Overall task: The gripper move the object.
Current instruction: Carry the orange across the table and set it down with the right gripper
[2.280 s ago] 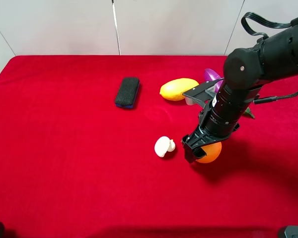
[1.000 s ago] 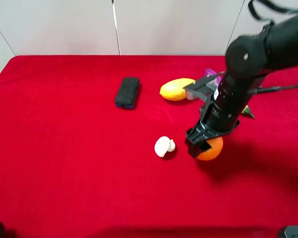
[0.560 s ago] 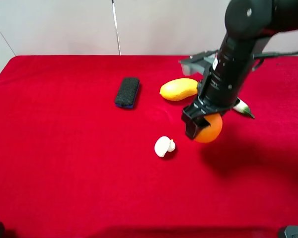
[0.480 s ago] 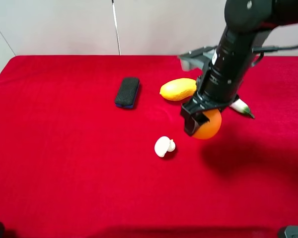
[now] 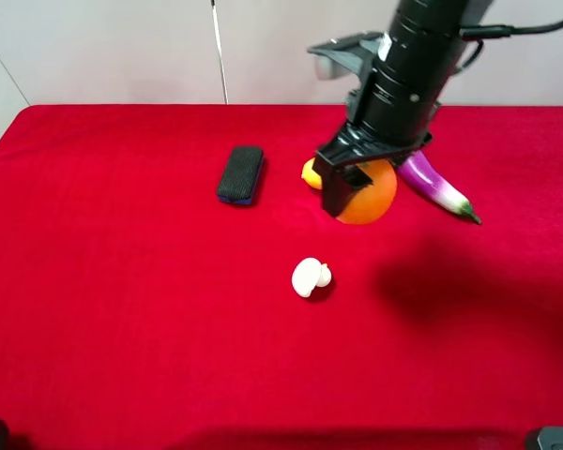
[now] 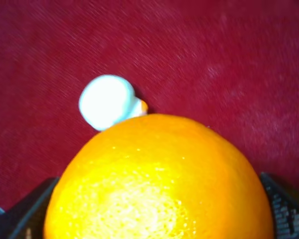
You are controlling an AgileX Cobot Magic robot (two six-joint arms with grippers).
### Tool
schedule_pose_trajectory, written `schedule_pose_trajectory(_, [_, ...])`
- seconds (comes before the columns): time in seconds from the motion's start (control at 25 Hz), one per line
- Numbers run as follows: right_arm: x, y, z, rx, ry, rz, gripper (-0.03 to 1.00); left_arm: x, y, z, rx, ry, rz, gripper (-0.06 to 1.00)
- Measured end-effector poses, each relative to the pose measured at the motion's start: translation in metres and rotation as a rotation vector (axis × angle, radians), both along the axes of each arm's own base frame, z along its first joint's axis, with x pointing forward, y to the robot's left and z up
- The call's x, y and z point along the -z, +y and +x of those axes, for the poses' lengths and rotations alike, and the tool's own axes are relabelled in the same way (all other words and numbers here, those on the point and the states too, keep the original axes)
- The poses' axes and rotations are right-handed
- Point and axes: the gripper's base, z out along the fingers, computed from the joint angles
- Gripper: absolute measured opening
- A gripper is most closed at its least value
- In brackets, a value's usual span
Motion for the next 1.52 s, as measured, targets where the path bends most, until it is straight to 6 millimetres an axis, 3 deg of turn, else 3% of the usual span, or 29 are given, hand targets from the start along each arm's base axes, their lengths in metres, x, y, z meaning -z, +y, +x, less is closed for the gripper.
schedule_pose_trajectory(0.28, [-0.021,0.023,-0.006,-0.058,-0.064,0.005,0.56,0.000,0.000,0.000,0.000,0.000,0.000,0.98])
schedule_pose_trajectory(0.44, [-0.027,0.034,0.001,-0.058,-0.033,0.010,0.56,0.000,0.000,0.000,0.000,0.000,0.000,0.98])
schedule_pose_trajectory(0.68, [-0.030,0.073,0.005,-0.141,-0.067,0.004,0.56,0.000,0.000,0.000,0.000,0.000,0.000,0.98])
schedule_pose_trajectory(1.0, [-0.023,0.122,0.013,-0.204,-0.104,0.040,0.56,0.000,0.000,0.000,0.000,0.000,0.000,0.98])
schedule_pose_trajectory(1.52, [-0.006,0.169,0.045,-0.198,-0.136,0.138,0.56,0.000,0.000,0.000,0.000,0.000,0.000,0.98])
